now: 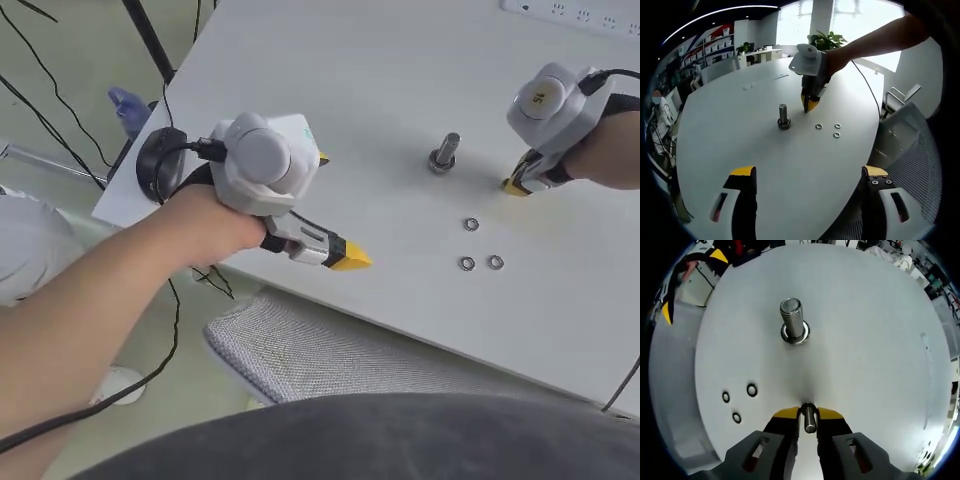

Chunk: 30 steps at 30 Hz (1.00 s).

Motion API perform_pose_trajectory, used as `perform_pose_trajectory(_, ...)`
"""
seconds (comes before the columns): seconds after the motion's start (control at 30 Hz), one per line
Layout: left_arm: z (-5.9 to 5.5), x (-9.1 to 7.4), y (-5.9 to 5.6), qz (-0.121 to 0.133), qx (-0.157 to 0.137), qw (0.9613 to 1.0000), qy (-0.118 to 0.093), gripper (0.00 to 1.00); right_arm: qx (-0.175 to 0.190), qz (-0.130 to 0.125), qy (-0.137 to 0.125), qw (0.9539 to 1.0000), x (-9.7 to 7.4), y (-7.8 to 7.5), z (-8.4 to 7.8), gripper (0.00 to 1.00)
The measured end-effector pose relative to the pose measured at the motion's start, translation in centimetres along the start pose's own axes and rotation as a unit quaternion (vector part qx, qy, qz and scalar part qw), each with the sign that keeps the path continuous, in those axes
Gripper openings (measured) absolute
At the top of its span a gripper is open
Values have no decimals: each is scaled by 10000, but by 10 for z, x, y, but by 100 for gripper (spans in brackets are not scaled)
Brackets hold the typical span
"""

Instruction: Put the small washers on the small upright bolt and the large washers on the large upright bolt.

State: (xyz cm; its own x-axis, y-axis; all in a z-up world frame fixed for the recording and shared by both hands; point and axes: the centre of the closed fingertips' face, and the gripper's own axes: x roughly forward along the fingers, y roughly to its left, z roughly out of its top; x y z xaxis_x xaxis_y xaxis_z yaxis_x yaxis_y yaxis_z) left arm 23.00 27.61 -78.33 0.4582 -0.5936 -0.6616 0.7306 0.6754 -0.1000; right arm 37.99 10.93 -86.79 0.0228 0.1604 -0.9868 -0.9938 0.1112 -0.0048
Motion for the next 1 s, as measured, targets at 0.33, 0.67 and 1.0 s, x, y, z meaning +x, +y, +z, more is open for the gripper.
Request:
perform_pose_trajectory(0.33,2,-1,0,18,6,10000,-28,86,-203,-42,-107,9997,3,-1,3,26)
perform_pose_trajectory(0.67,3,-4,-2,16,-7,10000,-50,86,-218,41,-77,9997,-4,-1,3,26)
perform_pose_trajectory(1.0,12,-6,-1,75,27,9999,-110,88,-189,88,-65,9998,-19,3,2,26)
